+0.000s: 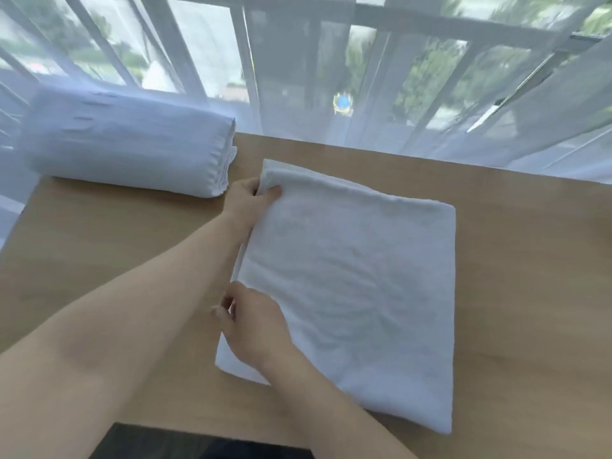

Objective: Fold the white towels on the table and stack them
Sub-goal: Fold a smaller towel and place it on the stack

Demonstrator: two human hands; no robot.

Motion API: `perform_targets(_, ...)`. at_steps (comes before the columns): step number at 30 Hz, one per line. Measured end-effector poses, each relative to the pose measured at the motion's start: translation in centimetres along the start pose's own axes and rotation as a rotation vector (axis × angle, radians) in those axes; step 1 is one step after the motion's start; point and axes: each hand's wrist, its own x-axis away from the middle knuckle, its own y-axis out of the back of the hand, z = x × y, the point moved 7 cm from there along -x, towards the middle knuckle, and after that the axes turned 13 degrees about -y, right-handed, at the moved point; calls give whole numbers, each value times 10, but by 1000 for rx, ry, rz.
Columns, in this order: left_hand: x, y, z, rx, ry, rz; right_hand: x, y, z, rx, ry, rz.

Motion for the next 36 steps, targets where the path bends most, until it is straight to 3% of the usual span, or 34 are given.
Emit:
perform_targets(9, -5, 4, 37, 69, -5, 32, -7, -21, -10, 96, -11, -145)
perform_targets(17, 63, 29, 67, -18, -41, 70, 13, -40, -4, 247, 210, -114)
perform_targets(19, 81, 38, 76, -40, -16, 88, 19, -41, -7, 168, 246, -55)
perform_targets(22, 106, 49, 87, -62, 46, 123, 30, -29, -26, -82, 136, 27)
perform_targets(24, 127, 56, 92, -73, 107, 107, 39, -3, -40, -114, 140, -111)
perform_targets(26, 149, 56, 94, -119, 155, 80, 47, 30, -59, -35, 187, -298)
perform_targets(28, 172, 52, 90, -212, 149, 51, 51, 60, -81, 60, 179, -380)
perform_targets(32, 210, 46, 90, -426, 112, -81, 57, 98, -123, 397, 181, -451)
perform_targets(36, 225, 50, 99, -521, 135, -180, 68, 97, -152, 562, 170, -378)
